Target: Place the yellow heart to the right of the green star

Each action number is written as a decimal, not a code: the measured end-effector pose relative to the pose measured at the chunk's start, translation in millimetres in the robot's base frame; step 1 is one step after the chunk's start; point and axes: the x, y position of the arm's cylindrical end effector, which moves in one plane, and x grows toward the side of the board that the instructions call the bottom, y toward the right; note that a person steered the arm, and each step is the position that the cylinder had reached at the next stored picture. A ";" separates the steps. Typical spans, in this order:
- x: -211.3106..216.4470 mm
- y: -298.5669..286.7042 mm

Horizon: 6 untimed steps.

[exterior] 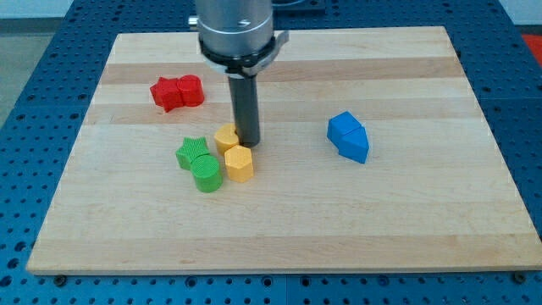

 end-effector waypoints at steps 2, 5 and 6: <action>-26.9 14.0; -13.7 -33.0; -12.4 -33.0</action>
